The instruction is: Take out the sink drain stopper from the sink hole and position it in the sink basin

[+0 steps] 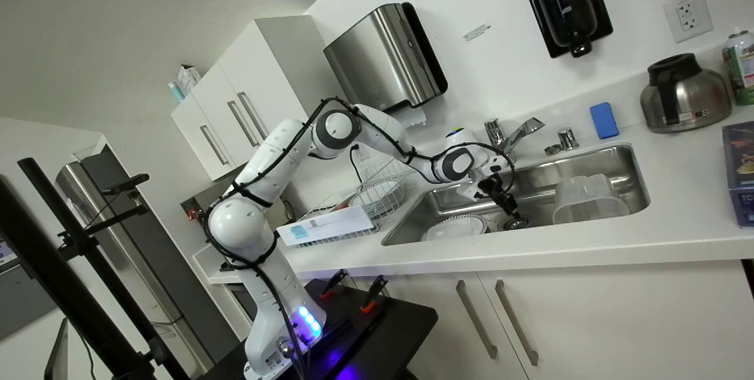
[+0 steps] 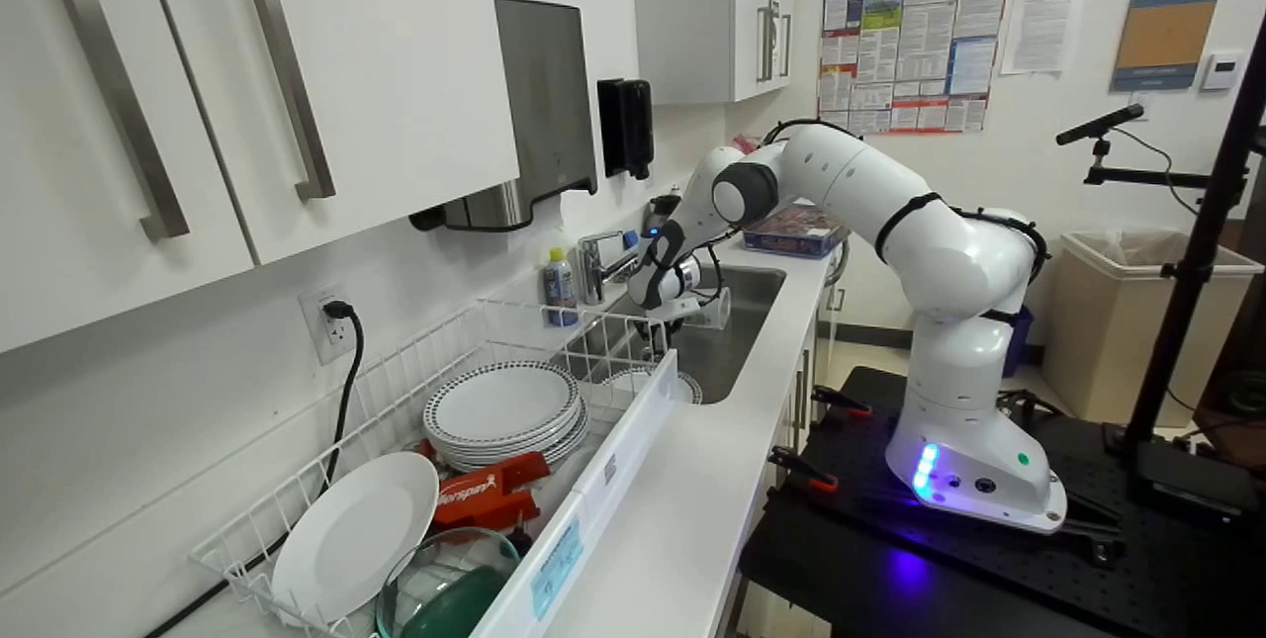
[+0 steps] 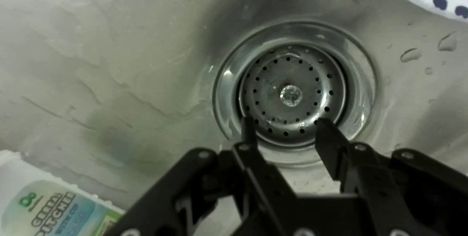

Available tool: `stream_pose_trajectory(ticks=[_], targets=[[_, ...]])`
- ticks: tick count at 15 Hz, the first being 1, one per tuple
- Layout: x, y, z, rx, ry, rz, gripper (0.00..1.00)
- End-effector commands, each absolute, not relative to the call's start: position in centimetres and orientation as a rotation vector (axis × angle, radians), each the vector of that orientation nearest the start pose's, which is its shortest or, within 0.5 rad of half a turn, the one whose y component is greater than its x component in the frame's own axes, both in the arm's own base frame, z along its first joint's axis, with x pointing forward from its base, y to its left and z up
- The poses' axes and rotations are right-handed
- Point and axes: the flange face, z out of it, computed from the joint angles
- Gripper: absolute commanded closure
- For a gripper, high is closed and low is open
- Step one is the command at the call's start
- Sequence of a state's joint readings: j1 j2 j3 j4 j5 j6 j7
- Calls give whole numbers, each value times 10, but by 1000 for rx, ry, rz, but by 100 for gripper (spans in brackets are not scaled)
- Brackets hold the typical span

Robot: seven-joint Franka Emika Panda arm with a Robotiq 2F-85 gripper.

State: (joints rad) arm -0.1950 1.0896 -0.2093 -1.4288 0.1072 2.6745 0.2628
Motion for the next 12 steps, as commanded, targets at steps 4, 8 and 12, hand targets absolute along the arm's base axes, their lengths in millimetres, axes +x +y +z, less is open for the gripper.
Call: stream_pose_trajectory(ticks=[4,8,12], targets=[[678,-261,43,-3104,1049,-226,56],[680,-259,35,-3108,1045,-210,55],[680,-259,27,-3115,1043,-200,56]])
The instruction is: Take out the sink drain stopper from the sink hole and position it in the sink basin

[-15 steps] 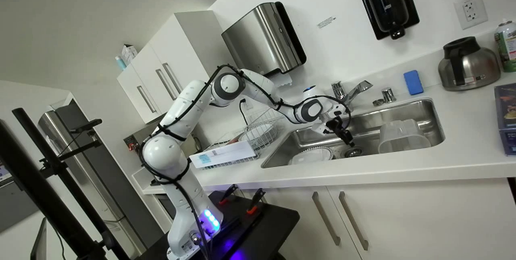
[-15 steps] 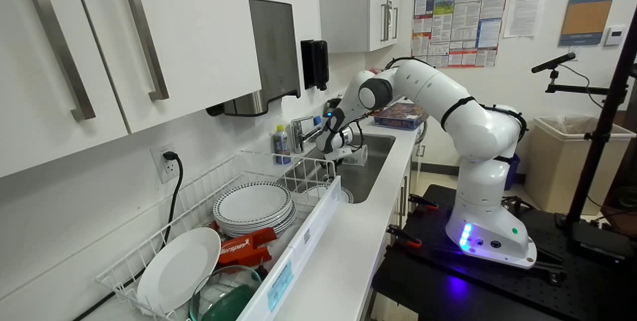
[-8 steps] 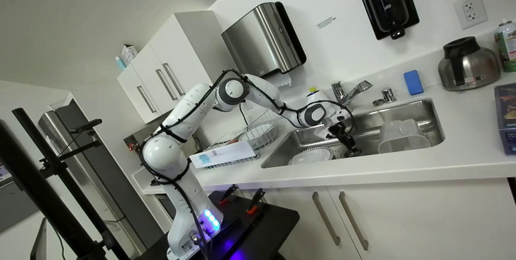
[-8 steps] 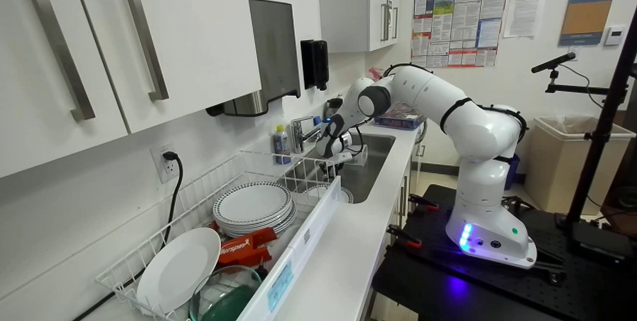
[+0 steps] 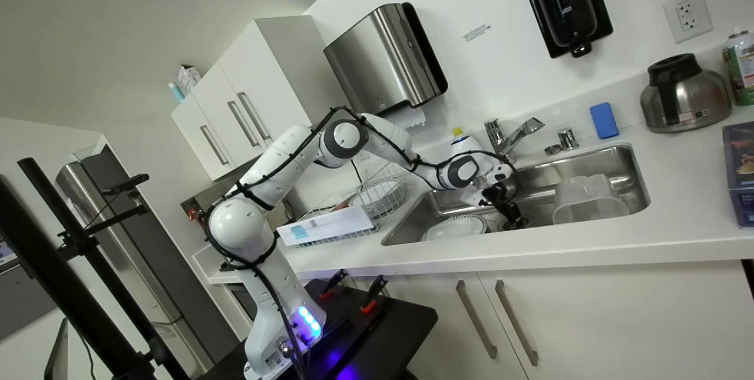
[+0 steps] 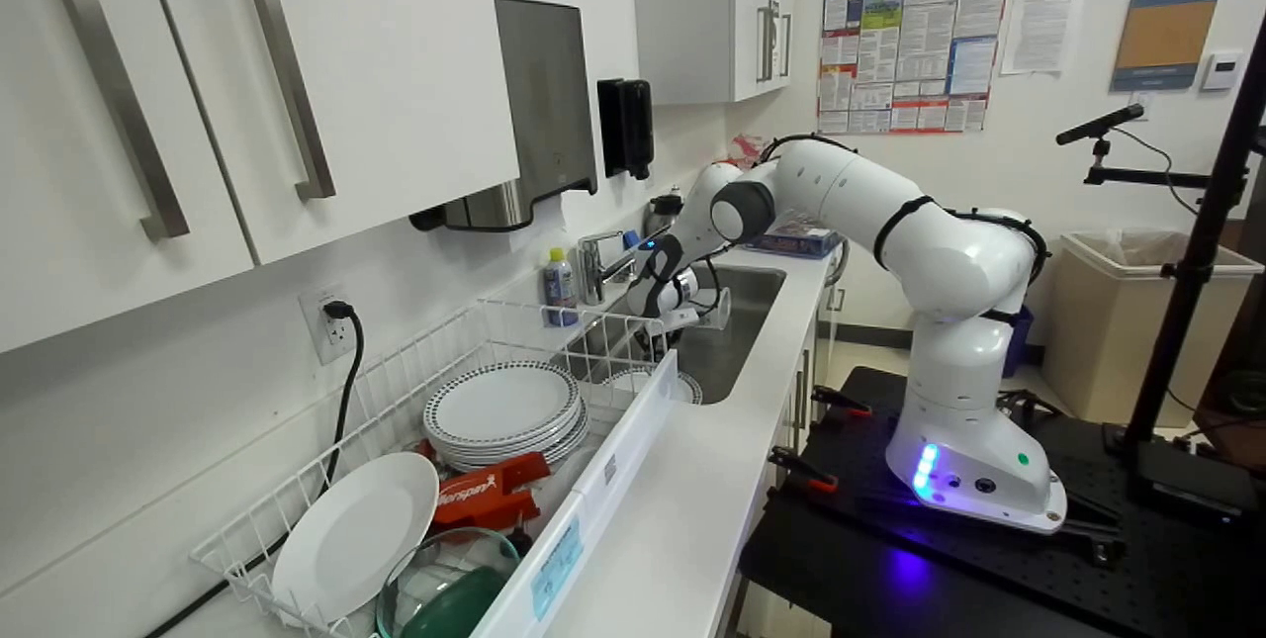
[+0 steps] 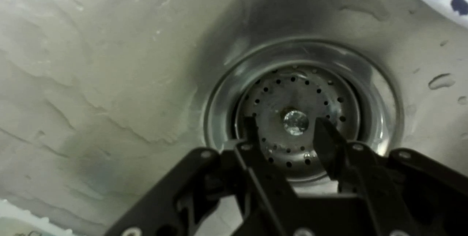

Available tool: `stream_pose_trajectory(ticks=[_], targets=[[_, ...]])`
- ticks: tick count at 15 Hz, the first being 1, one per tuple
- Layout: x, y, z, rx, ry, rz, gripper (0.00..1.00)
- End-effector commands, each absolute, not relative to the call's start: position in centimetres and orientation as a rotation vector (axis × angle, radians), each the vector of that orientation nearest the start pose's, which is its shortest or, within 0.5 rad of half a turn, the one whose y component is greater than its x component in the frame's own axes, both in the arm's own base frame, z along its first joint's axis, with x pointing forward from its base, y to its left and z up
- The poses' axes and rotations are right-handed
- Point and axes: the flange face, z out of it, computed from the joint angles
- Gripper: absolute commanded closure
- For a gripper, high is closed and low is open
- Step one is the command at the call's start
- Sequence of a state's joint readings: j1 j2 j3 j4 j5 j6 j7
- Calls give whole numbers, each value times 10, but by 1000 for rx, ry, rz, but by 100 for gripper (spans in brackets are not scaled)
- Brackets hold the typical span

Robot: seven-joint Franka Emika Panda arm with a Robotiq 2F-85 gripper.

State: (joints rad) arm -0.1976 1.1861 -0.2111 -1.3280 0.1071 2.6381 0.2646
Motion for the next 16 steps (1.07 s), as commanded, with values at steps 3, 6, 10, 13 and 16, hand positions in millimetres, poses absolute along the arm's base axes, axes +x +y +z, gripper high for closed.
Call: stream_pose_trajectory(ticks=[3,6,10,13,16], targets=[[680,-259,21,-3122,1043,-192,83],[684,-255,21,-3118,1047,-204,100],[679,-254,41,-3108,1065,-231,95],[672,-252,64,-3088,1095,-246,95],[661,-256,95,-3069,1113,-204,95]])
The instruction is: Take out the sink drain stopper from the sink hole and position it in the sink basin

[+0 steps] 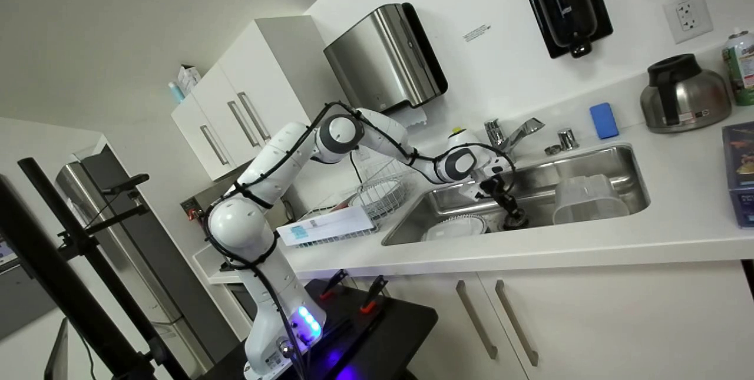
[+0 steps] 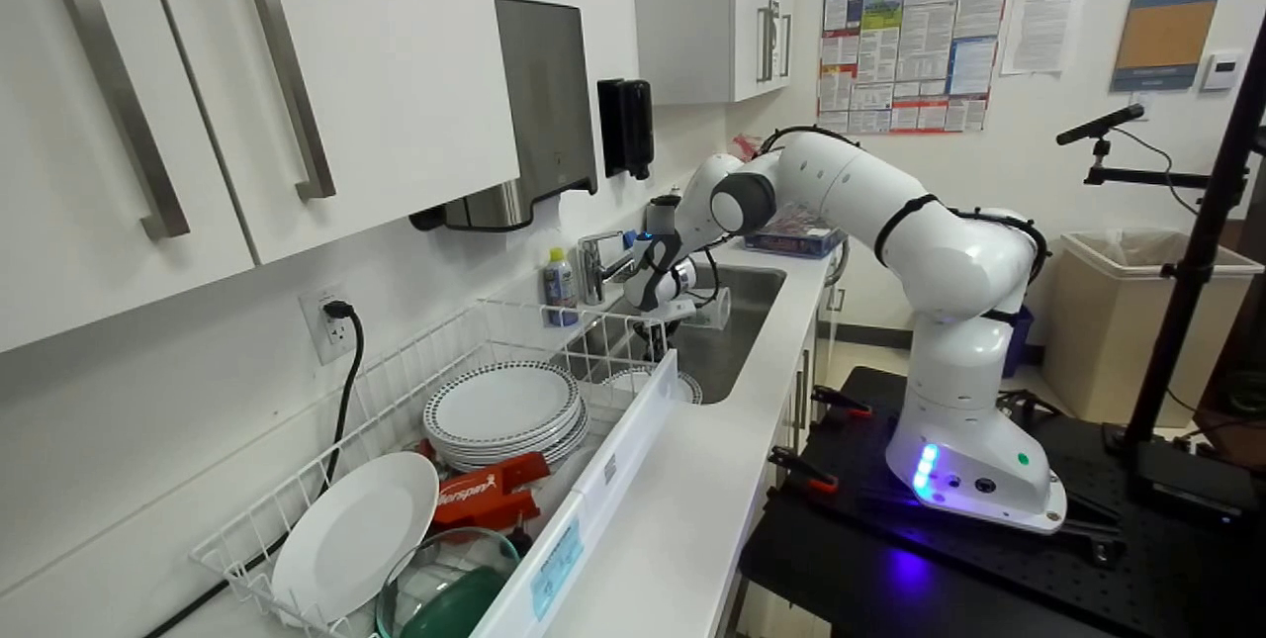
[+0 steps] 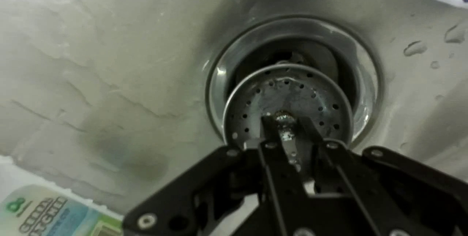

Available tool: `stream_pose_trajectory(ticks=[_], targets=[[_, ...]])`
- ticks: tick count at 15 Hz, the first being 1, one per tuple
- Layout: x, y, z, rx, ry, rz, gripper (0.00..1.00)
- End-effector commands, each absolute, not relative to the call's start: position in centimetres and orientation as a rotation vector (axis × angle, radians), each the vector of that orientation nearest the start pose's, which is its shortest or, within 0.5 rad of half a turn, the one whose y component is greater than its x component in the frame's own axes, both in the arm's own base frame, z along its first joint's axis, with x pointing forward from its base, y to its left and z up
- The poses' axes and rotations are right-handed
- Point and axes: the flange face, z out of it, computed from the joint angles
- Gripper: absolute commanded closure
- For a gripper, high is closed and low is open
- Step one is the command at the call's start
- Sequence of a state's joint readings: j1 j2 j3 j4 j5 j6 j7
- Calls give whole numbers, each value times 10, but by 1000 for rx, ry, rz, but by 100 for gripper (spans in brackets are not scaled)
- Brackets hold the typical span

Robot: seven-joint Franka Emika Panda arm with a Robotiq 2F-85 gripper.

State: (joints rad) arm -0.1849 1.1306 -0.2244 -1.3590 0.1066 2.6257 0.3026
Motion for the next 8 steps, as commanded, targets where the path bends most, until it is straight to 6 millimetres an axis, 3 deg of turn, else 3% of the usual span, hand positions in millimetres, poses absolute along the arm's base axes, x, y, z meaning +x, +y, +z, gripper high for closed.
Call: stream_pose_trajectory(ticks=[1,5,8], targets=[[654,-257,105,-3066,1116,-186,95],[620,-269,127,-3125,1207,-96,95],[600,-275,129,-3225,1280,-89,95]])
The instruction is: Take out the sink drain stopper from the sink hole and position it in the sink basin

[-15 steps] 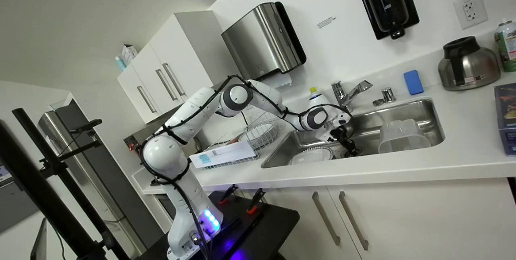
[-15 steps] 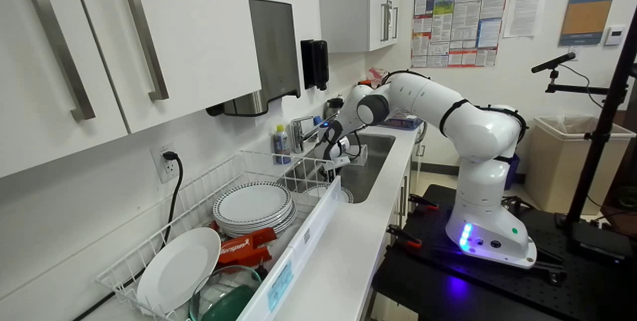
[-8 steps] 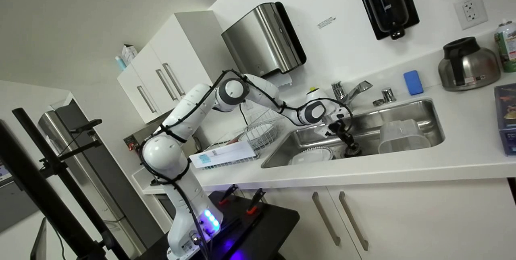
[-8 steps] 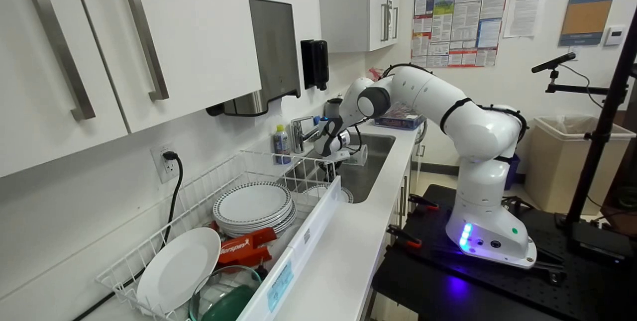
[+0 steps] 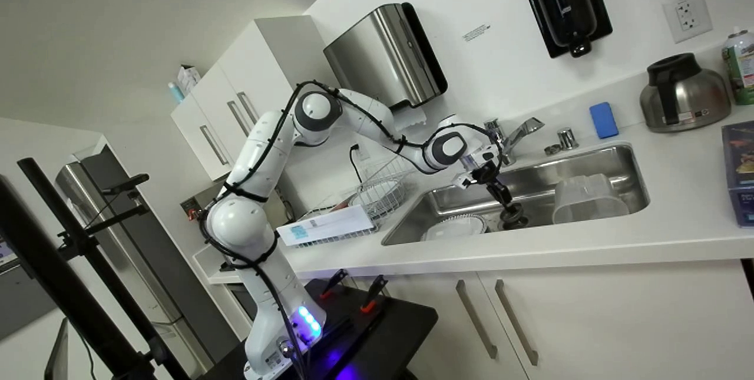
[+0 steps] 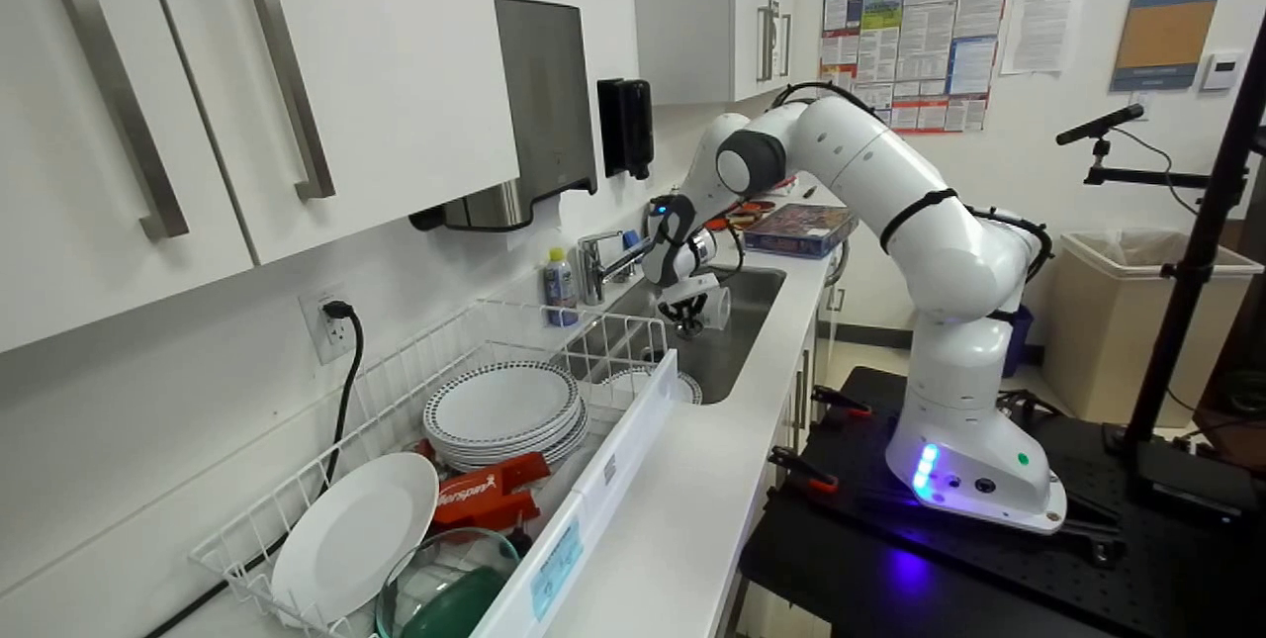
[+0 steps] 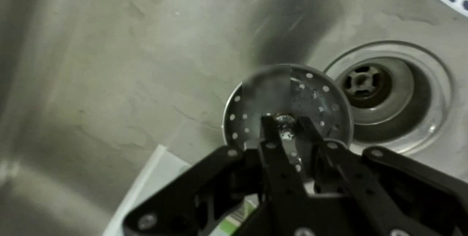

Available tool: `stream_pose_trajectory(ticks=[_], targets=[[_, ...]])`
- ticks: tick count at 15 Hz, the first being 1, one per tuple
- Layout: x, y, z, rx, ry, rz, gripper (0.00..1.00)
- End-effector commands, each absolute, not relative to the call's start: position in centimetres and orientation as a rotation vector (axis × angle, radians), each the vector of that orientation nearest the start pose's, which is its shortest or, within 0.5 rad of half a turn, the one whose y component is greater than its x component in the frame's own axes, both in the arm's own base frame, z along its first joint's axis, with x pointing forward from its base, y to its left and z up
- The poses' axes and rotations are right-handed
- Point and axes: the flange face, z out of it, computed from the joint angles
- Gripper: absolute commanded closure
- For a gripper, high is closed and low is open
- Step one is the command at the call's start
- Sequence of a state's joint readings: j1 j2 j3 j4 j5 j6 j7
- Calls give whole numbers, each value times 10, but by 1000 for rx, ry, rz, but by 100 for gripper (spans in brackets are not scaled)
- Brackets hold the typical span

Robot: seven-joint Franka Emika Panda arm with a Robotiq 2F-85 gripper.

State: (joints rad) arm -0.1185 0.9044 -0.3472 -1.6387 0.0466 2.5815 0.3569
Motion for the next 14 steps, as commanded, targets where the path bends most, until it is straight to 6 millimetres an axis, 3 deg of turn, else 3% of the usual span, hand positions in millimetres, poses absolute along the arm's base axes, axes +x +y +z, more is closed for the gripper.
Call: stream_pose_trajectory(ticks=[1,8,14], targets=[[596,-274,124,-3260,1305,-66,95],[587,-241,86,-3453,1407,-67,95],[584,-235,55,-3594,1598,-142,95]])
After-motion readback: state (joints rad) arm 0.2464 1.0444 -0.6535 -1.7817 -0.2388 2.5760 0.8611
